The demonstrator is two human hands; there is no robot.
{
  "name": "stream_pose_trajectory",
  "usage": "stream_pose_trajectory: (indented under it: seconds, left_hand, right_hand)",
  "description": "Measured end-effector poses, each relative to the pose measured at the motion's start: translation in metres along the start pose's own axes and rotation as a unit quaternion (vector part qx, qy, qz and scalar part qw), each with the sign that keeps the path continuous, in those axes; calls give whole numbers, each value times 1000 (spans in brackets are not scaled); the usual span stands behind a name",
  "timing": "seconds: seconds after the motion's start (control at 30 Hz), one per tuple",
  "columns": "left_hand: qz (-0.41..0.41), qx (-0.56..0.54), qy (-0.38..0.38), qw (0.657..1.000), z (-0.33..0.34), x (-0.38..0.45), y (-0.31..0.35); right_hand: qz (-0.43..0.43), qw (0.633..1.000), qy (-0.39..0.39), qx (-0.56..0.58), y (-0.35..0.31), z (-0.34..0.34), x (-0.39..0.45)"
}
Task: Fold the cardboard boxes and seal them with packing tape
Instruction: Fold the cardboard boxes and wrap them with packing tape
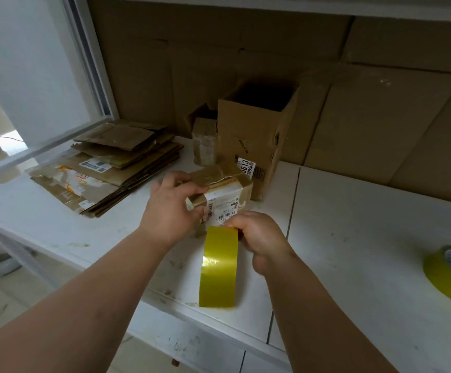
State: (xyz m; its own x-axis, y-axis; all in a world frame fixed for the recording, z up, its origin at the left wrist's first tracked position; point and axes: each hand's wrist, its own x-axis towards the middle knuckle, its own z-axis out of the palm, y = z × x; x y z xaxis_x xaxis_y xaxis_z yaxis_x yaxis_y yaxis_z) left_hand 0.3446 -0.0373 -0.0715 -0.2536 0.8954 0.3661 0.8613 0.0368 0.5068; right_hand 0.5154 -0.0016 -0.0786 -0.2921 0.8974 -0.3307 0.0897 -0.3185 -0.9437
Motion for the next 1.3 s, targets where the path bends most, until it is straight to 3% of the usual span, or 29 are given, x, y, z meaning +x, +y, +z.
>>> stream_pose_trajectory:
  seconds: [0.2, 0.37, 0.47, 0.57, 0.8, 0.97, 1.13, 1.2, 1.3]
  left_hand:
    - [27, -32, 10, 999, 5, -6, 0]
    - [8, -110, -170, 979, -19, 5, -18]
    - [54, -40, -213, 975, -33, 9, -24]
    - [98, 26, -176, 979, -32, 9, -23]
    - [149, 93, -5, 984, -13, 3, -24]
    - [157, 91, 0, 983, -10, 5, -20]
    - [117, 57, -46, 990, -14, -1, -25]
    - [115, 52, -18, 992, -14, -10, -24]
    - [96, -11, 84, 992, -11, -29, -13]
  right_hand:
    - [-13, 999, 17, 30, 4, -3, 0]
    - [-17, 999, 12, 32, 4, -5, -2]
    - [-9, 999, 18, 33, 4, -3, -1]
    - [-6, 999, 18, 35, 3, 3, -5]
    - [-8, 999, 24, 36, -3, 8, -14]
    - [-1, 998, 13, 54, -4, 7, -19]
    - [4, 998, 8, 59, -4, 4, -20]
    - [4, 998, 7, 56, -4, 3, -20]
    - [3, 998, 5, 56, -5, 4, -20]
